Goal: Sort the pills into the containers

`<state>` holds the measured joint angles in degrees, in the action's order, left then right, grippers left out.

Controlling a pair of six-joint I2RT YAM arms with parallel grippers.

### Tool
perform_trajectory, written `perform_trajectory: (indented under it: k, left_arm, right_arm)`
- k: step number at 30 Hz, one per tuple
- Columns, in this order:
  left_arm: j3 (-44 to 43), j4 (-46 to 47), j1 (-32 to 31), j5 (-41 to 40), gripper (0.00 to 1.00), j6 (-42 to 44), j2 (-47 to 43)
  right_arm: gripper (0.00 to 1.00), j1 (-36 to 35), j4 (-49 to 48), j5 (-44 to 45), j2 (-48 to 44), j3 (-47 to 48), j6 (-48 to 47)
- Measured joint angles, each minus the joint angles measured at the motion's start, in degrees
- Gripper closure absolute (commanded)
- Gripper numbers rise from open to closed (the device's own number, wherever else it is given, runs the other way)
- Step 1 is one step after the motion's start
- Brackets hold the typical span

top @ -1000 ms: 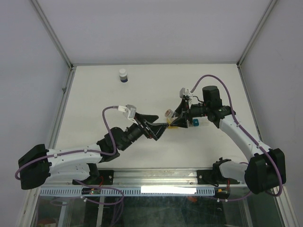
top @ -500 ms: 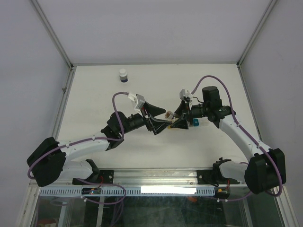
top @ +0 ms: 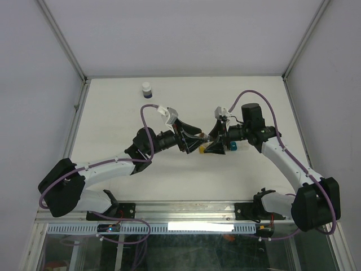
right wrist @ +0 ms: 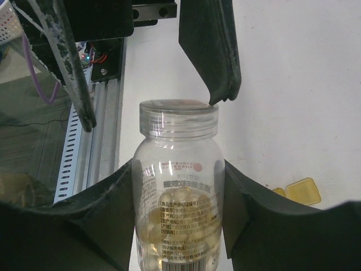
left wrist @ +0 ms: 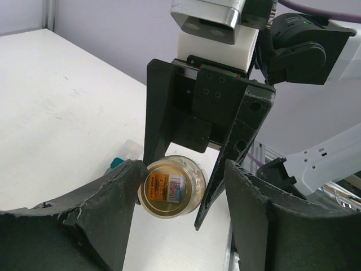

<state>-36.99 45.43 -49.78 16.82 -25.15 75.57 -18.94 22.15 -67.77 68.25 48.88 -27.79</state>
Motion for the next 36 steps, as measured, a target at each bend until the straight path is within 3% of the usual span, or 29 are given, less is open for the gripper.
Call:
perform_trajectory:
  k: [8,18,25,30,36]
  left_arm:
    - [-0.3,-1.2,0.4,-0.1,0.33,-0.1,0.2]
    - [-0.3,-4.3,1.1,0.4,0.36,-0.1,0.2]
    - [-0.3,-4.3,1.1,1.6,0.56,-1.1,0.4]
    - [-0.3,-4.3,1.1,1.5,0.95,-2.5,0.8]
    - [-0.3,-5.2,1.0,-2.1,1.0,-9.0,0.8]
  right_arm:
    - [1.0,0.0,0.2,-0.2,0.0,0.0,-0.2]
    - [1.0,0.0,0.2,-0.5,0.0,0.0,-0.2]
    - [1.0,0.0,0.2,-0.5,0.0,0.0,-0.2]
    - [1.0,0.0,0.3,-0.1,0.0,0.0,-0.3]
    - [1.0,0.0,-0.2,1.2,0.0,0.0,0.4]
